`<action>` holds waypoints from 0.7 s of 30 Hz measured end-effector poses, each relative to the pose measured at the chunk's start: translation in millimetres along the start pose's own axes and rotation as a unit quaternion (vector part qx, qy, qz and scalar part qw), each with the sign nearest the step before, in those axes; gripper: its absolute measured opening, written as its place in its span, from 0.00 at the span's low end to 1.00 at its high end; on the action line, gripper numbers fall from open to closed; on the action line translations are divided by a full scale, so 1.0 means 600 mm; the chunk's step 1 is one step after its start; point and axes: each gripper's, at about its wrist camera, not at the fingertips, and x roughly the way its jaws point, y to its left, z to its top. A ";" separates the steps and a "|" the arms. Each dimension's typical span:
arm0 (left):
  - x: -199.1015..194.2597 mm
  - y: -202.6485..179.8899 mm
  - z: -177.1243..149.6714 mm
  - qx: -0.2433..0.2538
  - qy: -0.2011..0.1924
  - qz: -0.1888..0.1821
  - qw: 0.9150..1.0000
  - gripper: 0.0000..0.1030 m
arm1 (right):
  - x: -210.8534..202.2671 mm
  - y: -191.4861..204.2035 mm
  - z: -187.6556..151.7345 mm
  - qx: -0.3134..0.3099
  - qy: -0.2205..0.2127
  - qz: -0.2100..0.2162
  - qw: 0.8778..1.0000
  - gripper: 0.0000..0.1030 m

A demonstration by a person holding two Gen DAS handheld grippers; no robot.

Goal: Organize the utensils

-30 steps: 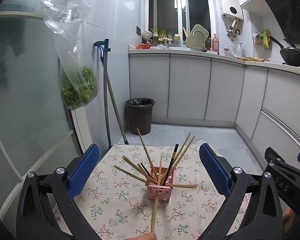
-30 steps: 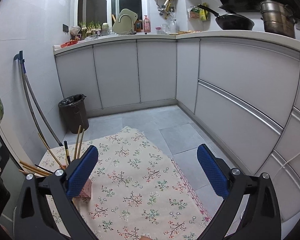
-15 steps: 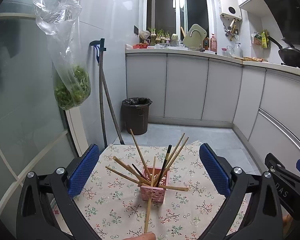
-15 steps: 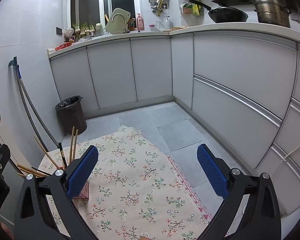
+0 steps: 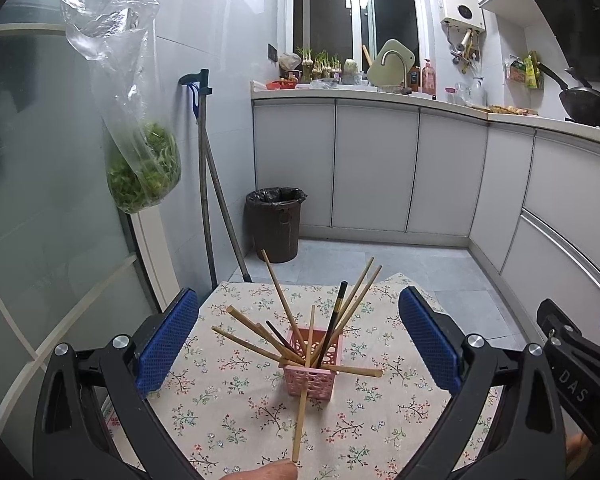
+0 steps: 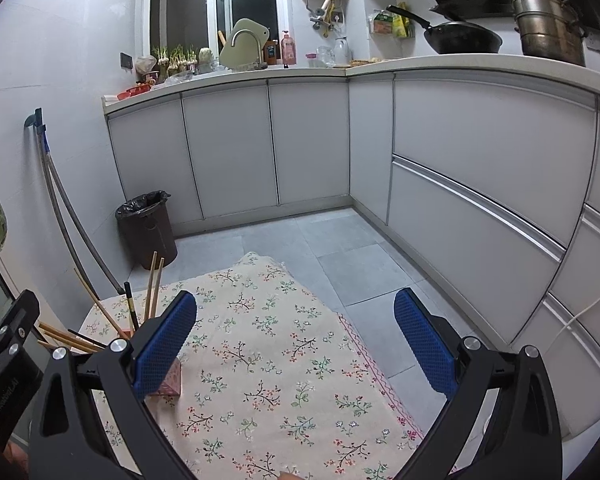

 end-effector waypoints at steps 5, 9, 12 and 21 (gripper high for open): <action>0.003 0.002 0.000 -0.001 0.003 0.003 1.000 0.93 | 0.002 -0.001 0.001 -0.001 0.005 0.003 1.000 0.94; 0.003 0.000 -0.001 0.001 0.003 0.004 1.000 0.93 | 0.001 0.000 0.002 -0.002 0.006 0.005 1.000 0.94; 0.004 0.000 -0.001 0.001 0.002 0.005 1.000 0.93 | 0.002 0.001 0.000 -0.004 0.008 0.005 1.000 0.94; 0.002 0.001 -0.002 0.000 0.003 0.009 1.000 0.93 | 0.006 0.001 0.001 -0.002 0.016 0.009 1.000 0.94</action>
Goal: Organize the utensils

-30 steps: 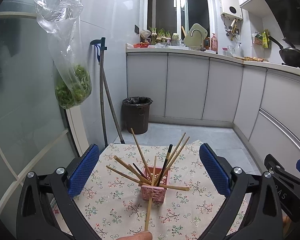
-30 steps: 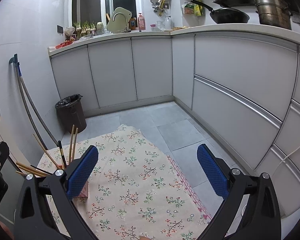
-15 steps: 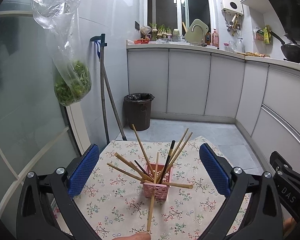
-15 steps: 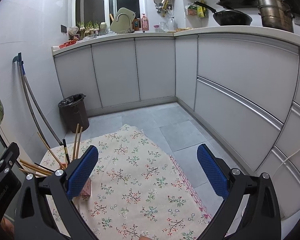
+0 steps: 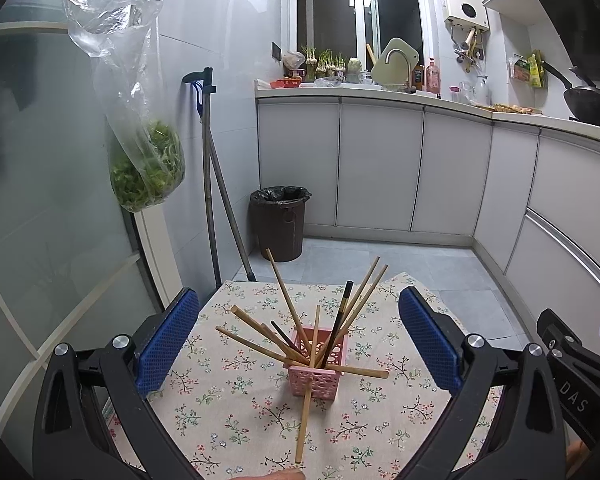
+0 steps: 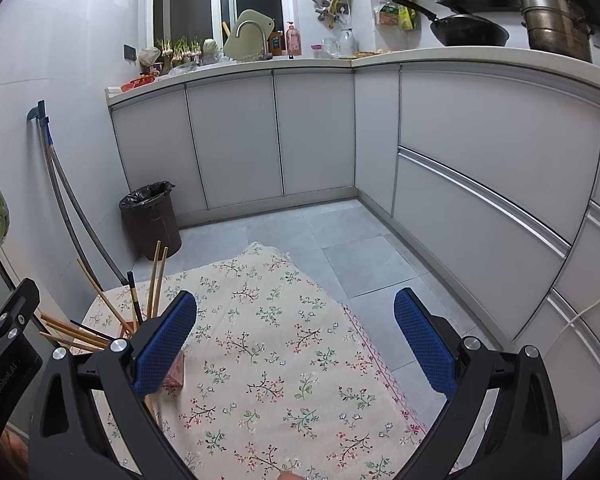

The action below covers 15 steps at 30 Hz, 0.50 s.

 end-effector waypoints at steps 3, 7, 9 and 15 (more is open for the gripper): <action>0.000 0.000 0.000 0.001 0.001 -0.001 1.000 0.93 | -0.001 0.000 0.000 -0.001 -0.002 -0.001 1.000 0.94; -0.001 0.003 0.001 -0.001 -0.004 0.004 1.000 0.93 | -0.001 0.000 0.000 -0.002 0.000 -0.001 1.000 0.94; -0.001 0.003 0.002 0.002 -0.005 0.005 1.000 0.93 | 0.000 -0.001 0.000 -0.001 0.003 0.000 1.000 0.94; 0.000 -0.005 -0.001 0.017 -0.004 0.004 1.000 0.93 | 0.003 0.001 -0.001 -0.003 0.007 0.001 1.000 0.94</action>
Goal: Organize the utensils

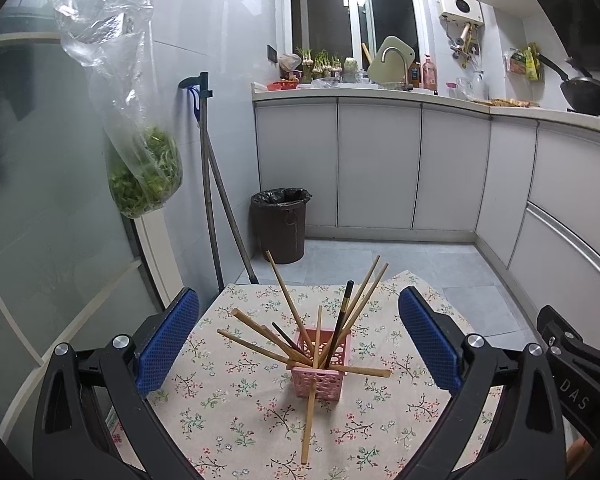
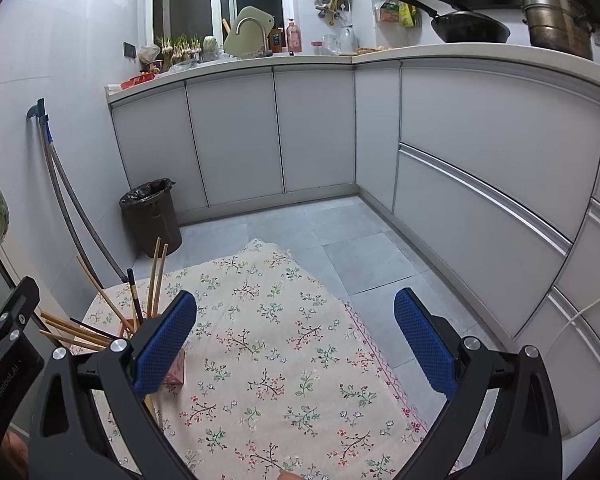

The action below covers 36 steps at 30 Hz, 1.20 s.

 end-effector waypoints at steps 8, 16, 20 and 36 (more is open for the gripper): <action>0.000 0.002 0.002 -0.001 0.000 -0.001 1.000 0.93 | 0.002 -0.002 -0.002 0.003 0.003 0.001 1.000 0.94; 0.000 0.002 0.001 0.000 0.002 -0.002 1.000 0.93 | 0.002 -0.001 -0.002 0.002 0.003 0.000 1.000 0.94; 0.000 0.001 0.001 0.000 0.001 -0.002 1.000 0.93 | 0.002 -0.001 -0.003 0.003 0.004 0.001 1.000 0.94; 0.002 -0.003 -0.002 0.004 0.004 -0.011 1.000 0.87 | 0.007 -0.002 -0.005 0.004 0.010 0.001 1.000 0.94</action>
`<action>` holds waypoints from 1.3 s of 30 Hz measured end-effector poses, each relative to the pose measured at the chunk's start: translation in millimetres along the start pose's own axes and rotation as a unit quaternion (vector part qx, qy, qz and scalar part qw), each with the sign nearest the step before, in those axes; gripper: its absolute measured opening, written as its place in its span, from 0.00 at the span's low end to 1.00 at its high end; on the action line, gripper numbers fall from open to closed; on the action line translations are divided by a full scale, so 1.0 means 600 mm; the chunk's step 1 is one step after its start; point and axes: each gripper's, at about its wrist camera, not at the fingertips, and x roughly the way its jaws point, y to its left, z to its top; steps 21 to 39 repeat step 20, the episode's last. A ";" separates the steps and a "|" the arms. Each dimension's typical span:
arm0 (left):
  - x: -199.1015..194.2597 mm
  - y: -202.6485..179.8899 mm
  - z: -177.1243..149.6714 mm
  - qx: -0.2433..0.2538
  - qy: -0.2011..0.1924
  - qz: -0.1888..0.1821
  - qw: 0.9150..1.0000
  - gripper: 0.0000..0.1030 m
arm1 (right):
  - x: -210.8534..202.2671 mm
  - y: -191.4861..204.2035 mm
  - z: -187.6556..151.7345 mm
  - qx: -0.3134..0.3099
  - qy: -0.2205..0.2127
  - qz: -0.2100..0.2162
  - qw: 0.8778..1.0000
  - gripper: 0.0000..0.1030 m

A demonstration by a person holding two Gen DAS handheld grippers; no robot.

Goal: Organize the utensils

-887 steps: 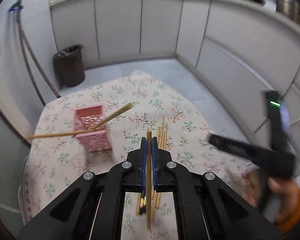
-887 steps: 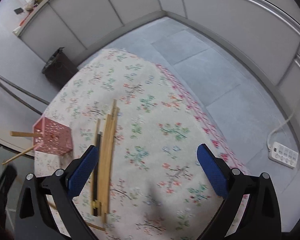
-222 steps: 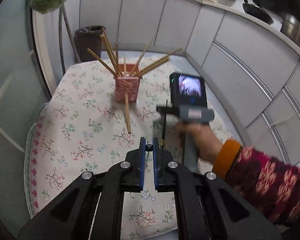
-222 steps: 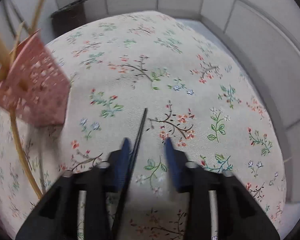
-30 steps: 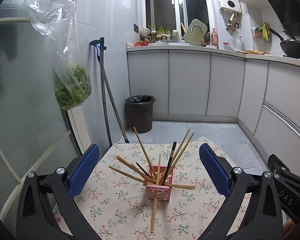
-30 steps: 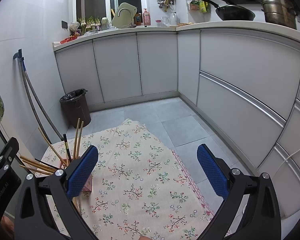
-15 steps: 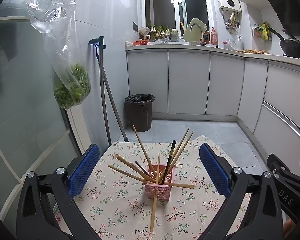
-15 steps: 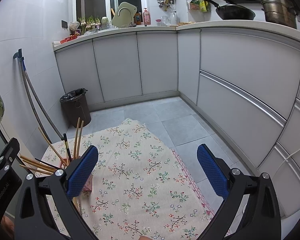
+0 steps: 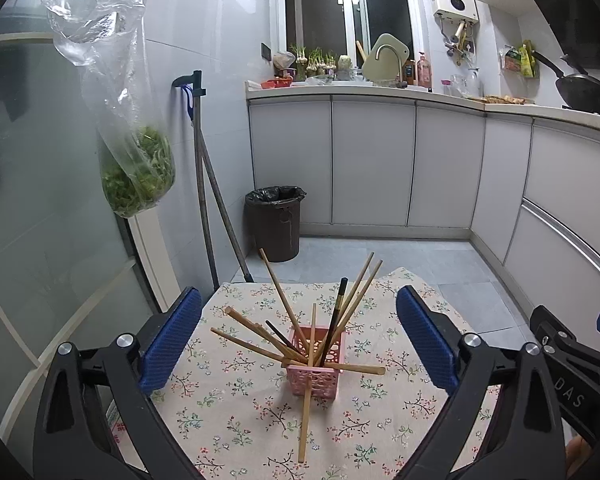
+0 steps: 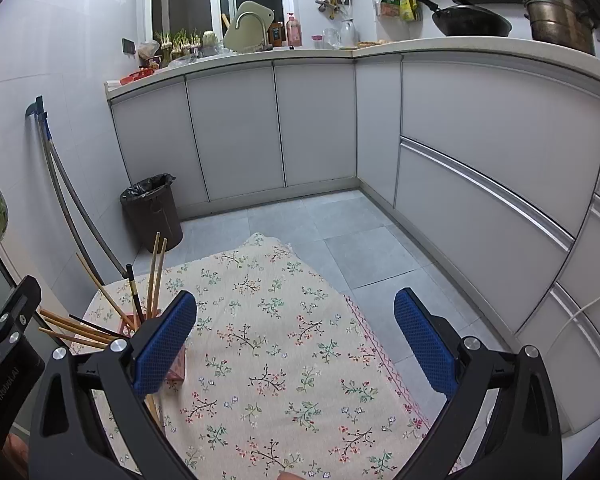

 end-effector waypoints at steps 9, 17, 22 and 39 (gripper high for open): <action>0.003 0.001 -0.003 -0.004 0.003 -0.022 1.000 0.78 | 0.000 0.001 0.000 -0.002 0.000 0.002 1.000 0.94; 0.010 0.003 -0.002 -0.006 0.018 -0.013 1.000 0.93 | 0.001 -0.001 -0.002 0.002 -0.001 0.004 1.000 0.94; 0.012 0.003 -0.002 -0.003 0.021 -0.008 1.000 0.93 | 0.001 0.000 -0.003 0.001 -0.001 0.003 1.000 0.94; 0.012 0.003 -0.002 -0.003 0.021 -0.008 1.000 0.93 | 0.001 0.000 -0.003 0.001 -0.001 0.003 1.000 0.94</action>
